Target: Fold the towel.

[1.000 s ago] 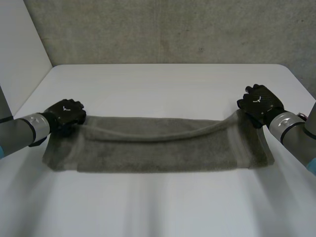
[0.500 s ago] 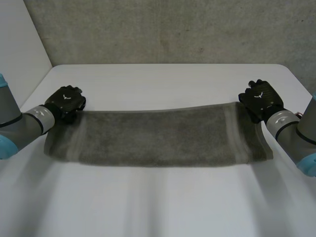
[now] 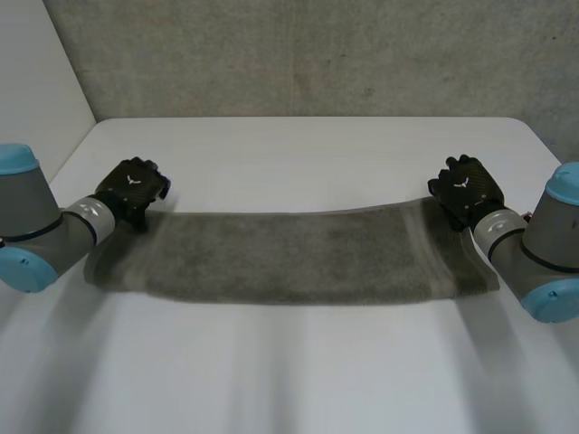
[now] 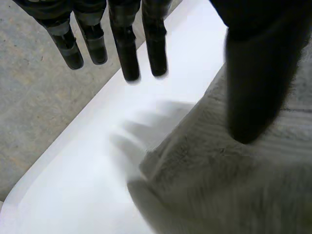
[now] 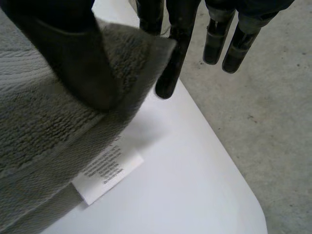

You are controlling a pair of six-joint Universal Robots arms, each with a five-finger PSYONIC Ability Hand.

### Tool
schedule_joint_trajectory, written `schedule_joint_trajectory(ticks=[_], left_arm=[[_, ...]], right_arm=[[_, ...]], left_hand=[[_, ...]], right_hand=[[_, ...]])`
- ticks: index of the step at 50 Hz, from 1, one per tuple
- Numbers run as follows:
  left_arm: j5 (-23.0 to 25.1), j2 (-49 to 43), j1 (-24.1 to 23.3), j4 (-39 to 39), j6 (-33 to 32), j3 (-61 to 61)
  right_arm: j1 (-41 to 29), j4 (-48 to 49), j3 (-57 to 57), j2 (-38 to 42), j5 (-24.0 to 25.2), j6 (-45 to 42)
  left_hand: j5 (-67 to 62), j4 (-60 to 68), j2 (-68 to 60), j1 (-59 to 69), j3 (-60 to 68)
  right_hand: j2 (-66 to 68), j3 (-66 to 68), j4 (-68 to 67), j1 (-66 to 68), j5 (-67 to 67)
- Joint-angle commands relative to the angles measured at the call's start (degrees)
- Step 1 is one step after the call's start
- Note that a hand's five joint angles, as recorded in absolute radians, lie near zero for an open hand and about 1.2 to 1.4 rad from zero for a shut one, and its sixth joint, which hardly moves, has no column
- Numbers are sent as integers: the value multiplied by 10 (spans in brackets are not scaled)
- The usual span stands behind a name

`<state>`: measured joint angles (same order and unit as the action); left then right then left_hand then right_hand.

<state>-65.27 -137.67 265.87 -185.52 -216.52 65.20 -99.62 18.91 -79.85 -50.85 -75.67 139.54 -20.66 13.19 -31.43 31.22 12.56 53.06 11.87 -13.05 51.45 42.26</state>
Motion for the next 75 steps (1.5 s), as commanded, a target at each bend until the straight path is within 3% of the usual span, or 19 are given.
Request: schedule_joint_trajectory(ticks=[1, 8, 16, 23, 32, 41, 44, 46, 55, 57, 63, 68, 75], left_arm=[[-17, 55, -18, 5, 5, 21], [-14, 145, -18, 3, 21, 78], [3, 282, -14, -2, 118, 191], [76, 375, -9, -25, 189, 321], [83, 412, -9, -101, 225, 419], [83, 405, 7, -136, 272, 436], [83, 404, 9, -139, 279, 436], [83, 403, 9, -140, 279, 436], [82, 401, 9, -143, 281, 440], [82, 401, 10, -143, 281, 440], [81, 405, 14, -142, 281, 444], [82, 409, 18, -142, 281, 444], [82, 412, 17, -142, 281, 444]], right_arm=[[2, -1, 3, -51, -5, 12], [11, -2, -49, -194, 2, 87], [31, -55, -141, -278, 21, 105], [55, -143, -208, -273, 56, 79], [87, -134, -245, -222, 84, 35], [86, -94, -238, -169, 84, 28], [86, -85, -235, -154, 83, 19], [87, -77, -232, -149, 83, 7], [91, -73, -219, -123, 77, -20], [110, -76, -217, -124, 77, -29], [163, -80, -197, -139, 76, -37], [249, -77, -143, -195, 76, -73], [221, -98, -91, -250, 74, -85]], left_hand=[[149, -32, 157, -154, -26], [142, -32, 150, -148, -26], [134, -32, 142, -139, -26], [134, -32, 142, -139, -26], [134, -32, 142, -139, -26], [129, -32, 136, -134, -26], [129, -32, 136, -134, -26], [129, -32, 136, -134, -26], [129, -32, 136, -134, -26], [129, -32, 136, -134, -26], [129, -32, 136, -134, -26], [129, -32, 136, -134, -26], [129, -32, 136, -134, -26]], right_hand=[[-431, -19, 30, -414, -423], [-431, -19, 30, -414, -423], [-431, -19, 30, -414, -423], [-431, -19, 30, -414, -423], [-394, -19, 30, -378, -386], [-381, -19, 30, -365, -373], [-322, -19, 30, -306, -314], [-202, -19, 30, -185, -194], [93, -19, 30, 109, 101], [269, -19, 30, 285, 277], [269, -19, 30, 286, 277], [269, -19, 30, 286, 277], [269, -19, 30, 286, 277]])
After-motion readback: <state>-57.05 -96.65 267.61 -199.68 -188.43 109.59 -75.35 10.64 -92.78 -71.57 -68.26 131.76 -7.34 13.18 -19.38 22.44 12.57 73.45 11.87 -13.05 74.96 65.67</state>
